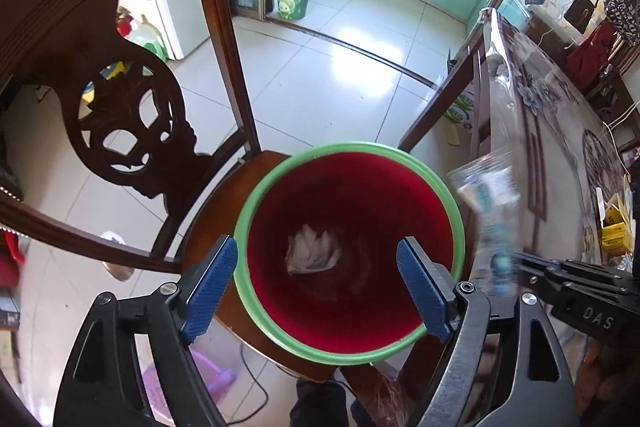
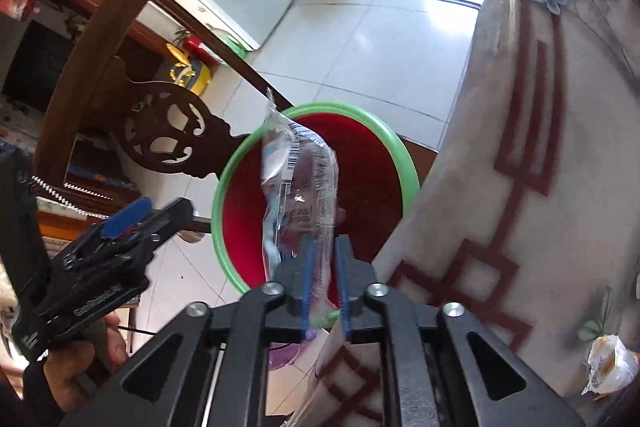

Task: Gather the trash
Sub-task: 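Carry paper and bag over red bucket and open both tools to drop them, then grasp orange snack wrapper with left tool while right tool grasps clear water bottle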

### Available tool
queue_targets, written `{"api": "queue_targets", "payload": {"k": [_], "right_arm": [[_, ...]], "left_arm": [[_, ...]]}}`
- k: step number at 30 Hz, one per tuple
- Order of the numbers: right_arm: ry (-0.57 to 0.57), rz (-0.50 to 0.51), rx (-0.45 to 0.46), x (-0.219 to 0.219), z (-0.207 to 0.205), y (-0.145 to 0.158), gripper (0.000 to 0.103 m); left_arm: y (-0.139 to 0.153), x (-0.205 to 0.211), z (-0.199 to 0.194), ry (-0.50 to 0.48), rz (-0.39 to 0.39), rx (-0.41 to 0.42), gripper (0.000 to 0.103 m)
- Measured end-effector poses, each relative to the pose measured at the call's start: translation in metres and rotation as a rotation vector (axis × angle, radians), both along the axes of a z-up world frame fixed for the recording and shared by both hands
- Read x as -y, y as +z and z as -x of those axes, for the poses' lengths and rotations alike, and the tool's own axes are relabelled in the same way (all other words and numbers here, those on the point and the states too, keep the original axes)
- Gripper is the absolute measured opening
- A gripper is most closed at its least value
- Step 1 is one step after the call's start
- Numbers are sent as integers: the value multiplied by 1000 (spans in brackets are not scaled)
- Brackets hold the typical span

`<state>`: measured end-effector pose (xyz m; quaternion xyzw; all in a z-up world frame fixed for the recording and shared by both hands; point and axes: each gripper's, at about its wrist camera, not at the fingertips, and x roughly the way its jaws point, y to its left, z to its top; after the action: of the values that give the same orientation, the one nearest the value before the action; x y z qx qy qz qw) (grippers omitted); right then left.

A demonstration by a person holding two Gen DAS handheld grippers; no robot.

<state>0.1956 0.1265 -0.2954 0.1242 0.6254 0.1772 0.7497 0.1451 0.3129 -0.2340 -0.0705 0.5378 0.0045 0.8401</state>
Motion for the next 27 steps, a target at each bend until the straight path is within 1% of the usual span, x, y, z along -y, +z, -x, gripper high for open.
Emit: {"api": "queue_targets", "payload": {"k": [2,3,4,5,8,12,15,17,20,22,24,27], "right_arm": [[20,4,15,-2,0,-1,32],[42,14,44,-3,1,1,36],[57,31,75,-6,3,4,42],[57,40,98,-5,5,7,44],[28,13,136,4,12,20,44],[-17,-32,212,35,41,61,44],[-57,-60,268,71,72,97,44],[-92,-66,312,102,94,118,44],[-177,-57,368,160,127,142,44],[-256,-14,371,200,145,149,44],[-348,35,357,244,162,149,45],[-459,77,307,303,188,141,44]], "left_arm": [[2,-3,1,15,-2,2,83],[4,-5,2,25,4,5,83],[6,-7,3,35,15,10,83],[8,-8,5,43,25,16,83],[18,-7,13,38,52,38,83],[36,15,22,-16,81,80,83],[49,45,29,-93,109,114,83],[57,71,33,-166,124,141,83],[65,114,42,-266,153,164,84],[65,144,48,-303,212,146,85],[60,177,53,-339,260,118,86],[44,228,55,-390,280,60,86]]}}
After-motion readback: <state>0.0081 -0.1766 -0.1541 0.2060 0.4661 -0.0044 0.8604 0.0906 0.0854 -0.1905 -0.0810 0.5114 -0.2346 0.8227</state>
